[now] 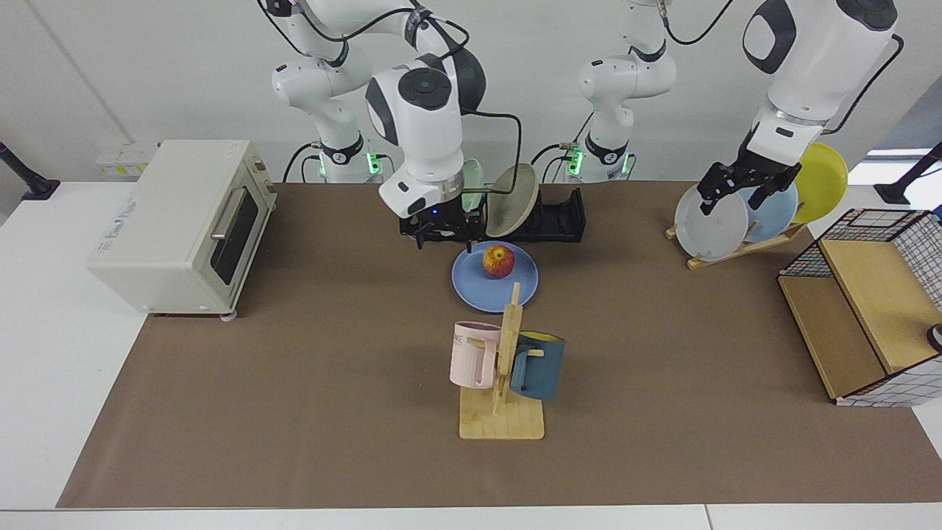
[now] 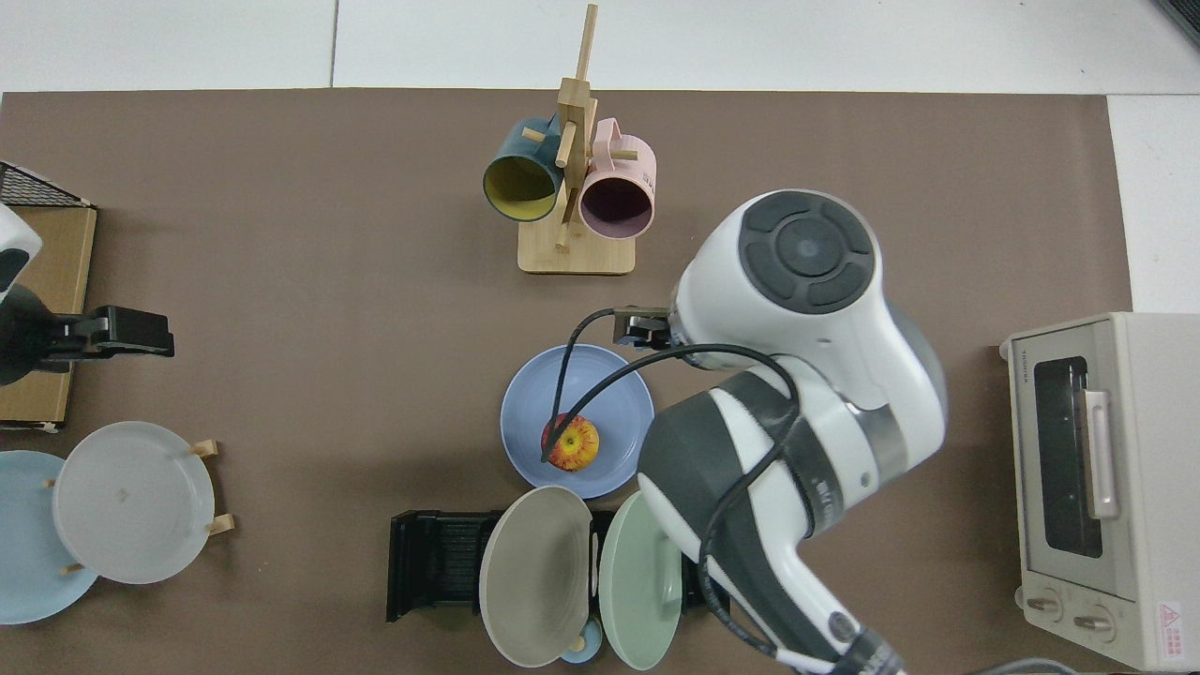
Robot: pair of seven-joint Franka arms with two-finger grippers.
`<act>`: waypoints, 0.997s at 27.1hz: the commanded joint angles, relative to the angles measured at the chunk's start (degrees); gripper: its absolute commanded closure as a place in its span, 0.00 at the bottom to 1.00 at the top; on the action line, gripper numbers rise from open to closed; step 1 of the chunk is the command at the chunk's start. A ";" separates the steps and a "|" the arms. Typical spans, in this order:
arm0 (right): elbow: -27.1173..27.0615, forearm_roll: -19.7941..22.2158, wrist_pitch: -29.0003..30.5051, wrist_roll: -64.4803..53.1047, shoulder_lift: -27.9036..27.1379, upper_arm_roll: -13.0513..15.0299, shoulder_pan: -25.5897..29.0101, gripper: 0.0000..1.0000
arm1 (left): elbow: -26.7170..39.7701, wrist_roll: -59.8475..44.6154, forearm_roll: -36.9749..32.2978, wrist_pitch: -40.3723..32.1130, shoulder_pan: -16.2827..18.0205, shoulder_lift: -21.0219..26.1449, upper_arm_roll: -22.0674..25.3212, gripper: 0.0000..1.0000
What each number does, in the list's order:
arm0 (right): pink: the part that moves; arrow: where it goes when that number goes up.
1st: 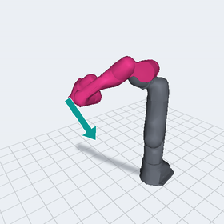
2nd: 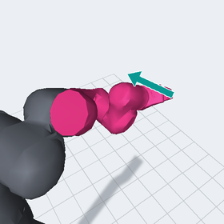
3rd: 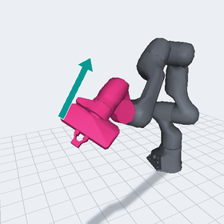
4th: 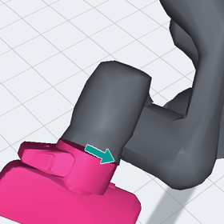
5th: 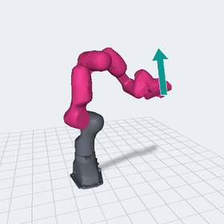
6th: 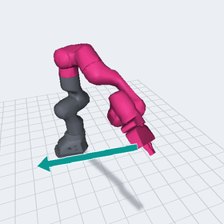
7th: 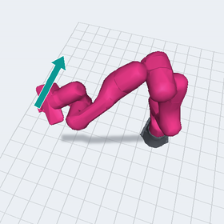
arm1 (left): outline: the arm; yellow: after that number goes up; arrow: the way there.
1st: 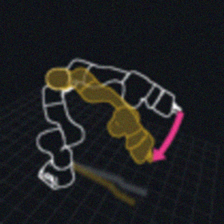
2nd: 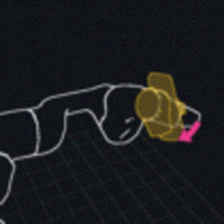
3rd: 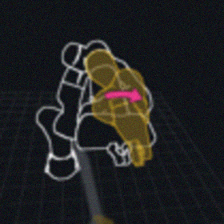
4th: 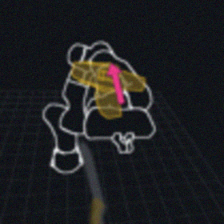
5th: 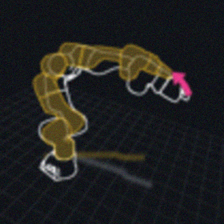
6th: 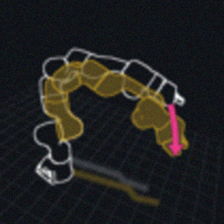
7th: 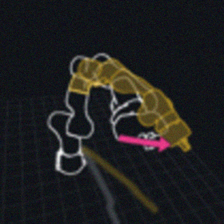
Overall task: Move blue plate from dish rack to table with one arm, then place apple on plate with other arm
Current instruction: 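Release the apple and retract the right gripper toward the toaster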
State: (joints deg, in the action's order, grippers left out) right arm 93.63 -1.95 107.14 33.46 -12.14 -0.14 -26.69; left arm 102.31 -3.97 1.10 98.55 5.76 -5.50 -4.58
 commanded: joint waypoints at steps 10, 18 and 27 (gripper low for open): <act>0.32 -0.07 -0.62 -28.87 3.44 -0.56 17.97 0.00 | 1.22 0.28 -0.92 -0.47 -1.37 -0.22 0.80 0.01; -0.38 0.28 -5.98 -34.60 6.60 -0.39 23.08 0.00 | 1.31 0.02 -5.06 0.50 -2.69 0.22 0.62 0.01; 0.24 0.28 -6.68 -33.55 8.45 -0.74 25.46 0.00 | 1.31 0.37 -0.76 1.99 -2.25 0.14 0.89 0.00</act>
State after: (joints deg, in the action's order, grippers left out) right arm 92.96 -1.81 100.98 -0.04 -4.49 0.30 -3.03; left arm 102.78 -3.98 -2.07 98.67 4.05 -5.04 -4.61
